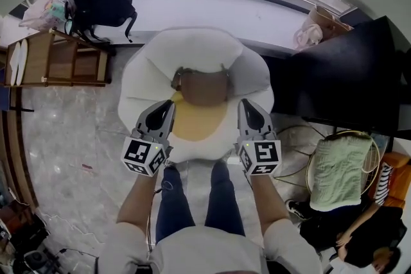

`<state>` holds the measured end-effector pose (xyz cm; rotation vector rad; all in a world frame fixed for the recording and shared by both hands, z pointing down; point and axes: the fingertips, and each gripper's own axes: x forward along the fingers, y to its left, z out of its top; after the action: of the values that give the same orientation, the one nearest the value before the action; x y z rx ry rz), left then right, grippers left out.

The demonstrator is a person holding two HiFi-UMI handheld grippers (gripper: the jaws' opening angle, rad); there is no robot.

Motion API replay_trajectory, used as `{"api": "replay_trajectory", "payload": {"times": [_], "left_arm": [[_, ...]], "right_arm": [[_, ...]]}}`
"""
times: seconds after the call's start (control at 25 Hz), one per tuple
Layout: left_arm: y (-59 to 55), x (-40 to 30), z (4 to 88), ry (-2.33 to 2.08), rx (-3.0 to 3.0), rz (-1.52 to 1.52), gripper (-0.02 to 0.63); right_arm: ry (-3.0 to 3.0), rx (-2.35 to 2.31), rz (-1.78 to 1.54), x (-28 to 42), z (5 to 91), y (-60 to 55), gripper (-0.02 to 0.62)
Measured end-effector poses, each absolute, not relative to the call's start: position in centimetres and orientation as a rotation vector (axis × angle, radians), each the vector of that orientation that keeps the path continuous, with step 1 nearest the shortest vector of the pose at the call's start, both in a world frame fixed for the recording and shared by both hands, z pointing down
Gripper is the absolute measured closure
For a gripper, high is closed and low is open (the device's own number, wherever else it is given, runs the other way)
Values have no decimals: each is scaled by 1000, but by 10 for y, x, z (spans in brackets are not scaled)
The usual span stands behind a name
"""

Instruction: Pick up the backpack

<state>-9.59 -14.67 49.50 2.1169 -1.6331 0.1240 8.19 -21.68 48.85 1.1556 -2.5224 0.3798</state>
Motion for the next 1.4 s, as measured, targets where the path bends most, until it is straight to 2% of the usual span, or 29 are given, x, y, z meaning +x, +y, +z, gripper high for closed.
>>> {"api": "replay_trajectory", "payload": {"times": [1.4], "left_arm": [[-173,-106,682,-1606,2037,236,555]], "right_arm": [[-2429,1045,403,71,675,-248,566]]}}
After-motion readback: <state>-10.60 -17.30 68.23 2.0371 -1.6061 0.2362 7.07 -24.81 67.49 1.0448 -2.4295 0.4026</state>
